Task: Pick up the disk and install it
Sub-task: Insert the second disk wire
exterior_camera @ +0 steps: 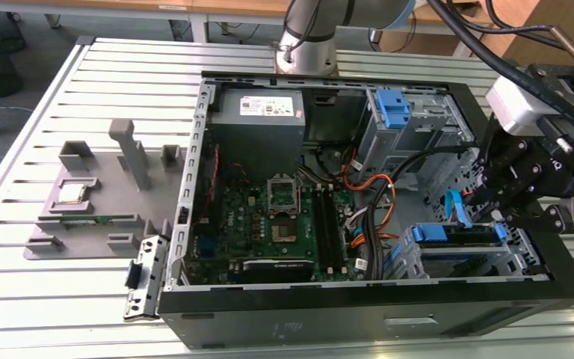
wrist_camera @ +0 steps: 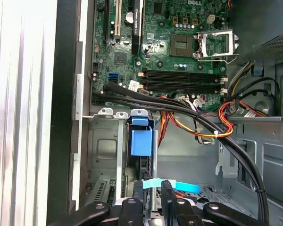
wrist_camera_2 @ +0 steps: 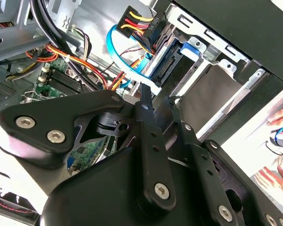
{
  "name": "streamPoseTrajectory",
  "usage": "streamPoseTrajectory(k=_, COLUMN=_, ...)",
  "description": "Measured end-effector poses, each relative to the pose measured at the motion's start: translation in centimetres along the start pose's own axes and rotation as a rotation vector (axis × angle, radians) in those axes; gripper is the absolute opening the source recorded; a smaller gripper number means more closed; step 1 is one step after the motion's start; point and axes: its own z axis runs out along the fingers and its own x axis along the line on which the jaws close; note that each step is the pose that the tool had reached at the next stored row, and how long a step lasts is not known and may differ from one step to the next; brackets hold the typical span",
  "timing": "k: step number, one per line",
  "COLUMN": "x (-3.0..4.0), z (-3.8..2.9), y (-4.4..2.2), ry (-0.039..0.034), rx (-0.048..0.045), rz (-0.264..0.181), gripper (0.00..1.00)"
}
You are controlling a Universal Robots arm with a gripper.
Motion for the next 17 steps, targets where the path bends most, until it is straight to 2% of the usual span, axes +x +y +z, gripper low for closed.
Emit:
streamPoseTrajectory(k=5, x=-0.03, z=-0.32, y=0.01, ry=-0.0001, rx=0.0, rz=0.0, gripper=0.3)
streamPoseTrajectory(k=11, x=-0.03, z=-0.34, y=0.01, ry=-0.0001, rx=0.0, rz=0.0, gripper=0.3)
streamPoseTrajectory(k=17, x=-0.36, z=-0.29, y=0.0, ry=0.0, rx=0.0, rz=0.0, gripper=0.3)
